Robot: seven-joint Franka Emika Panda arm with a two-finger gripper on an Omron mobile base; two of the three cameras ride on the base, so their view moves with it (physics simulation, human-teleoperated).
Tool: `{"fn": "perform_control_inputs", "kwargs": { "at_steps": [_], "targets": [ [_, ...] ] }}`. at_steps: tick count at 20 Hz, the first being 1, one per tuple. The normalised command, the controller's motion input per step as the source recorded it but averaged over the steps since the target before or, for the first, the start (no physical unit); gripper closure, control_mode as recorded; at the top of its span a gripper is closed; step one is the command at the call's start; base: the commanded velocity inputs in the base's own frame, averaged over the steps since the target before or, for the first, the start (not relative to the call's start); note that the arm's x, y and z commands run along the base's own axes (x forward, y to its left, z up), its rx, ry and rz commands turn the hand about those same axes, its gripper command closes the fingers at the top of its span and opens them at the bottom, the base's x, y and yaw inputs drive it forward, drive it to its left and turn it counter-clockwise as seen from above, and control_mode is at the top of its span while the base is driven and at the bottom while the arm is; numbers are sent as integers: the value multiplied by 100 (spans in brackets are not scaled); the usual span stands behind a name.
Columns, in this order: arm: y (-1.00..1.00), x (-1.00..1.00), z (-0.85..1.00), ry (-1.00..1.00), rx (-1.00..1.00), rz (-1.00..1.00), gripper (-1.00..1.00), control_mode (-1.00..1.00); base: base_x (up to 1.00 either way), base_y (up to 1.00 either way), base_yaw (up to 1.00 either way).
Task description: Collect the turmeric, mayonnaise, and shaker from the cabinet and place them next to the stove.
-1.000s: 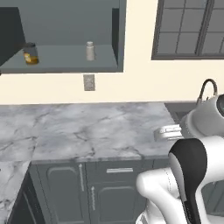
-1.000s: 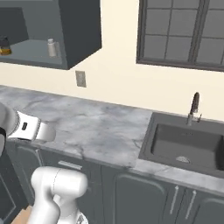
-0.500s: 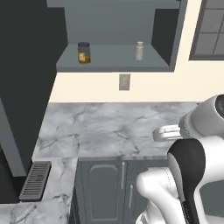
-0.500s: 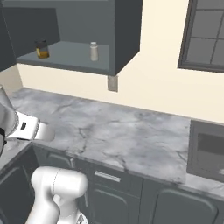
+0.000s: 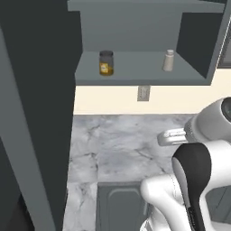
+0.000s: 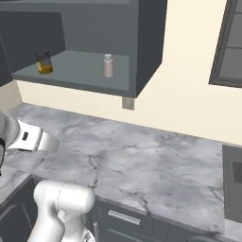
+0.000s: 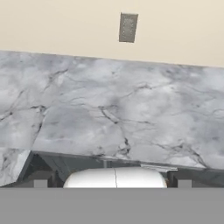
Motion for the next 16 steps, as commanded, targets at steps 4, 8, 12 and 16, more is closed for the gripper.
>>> {"fn": "perform_control_inputs", "kwargs": {
  "at_steps": [4,8,12,16],
  "targets": [
    [0,0,0,0,0,0,-100,100,85,9,-13],
    [0,15,2,-1,0,-5,-100,-100,58,2,-15],
    [0,27,17,-29,0,-3,-100,-100,0,0,0],
    [0,14,19,-42,0,11,-100,-100,0,0,0]
  ]
}}
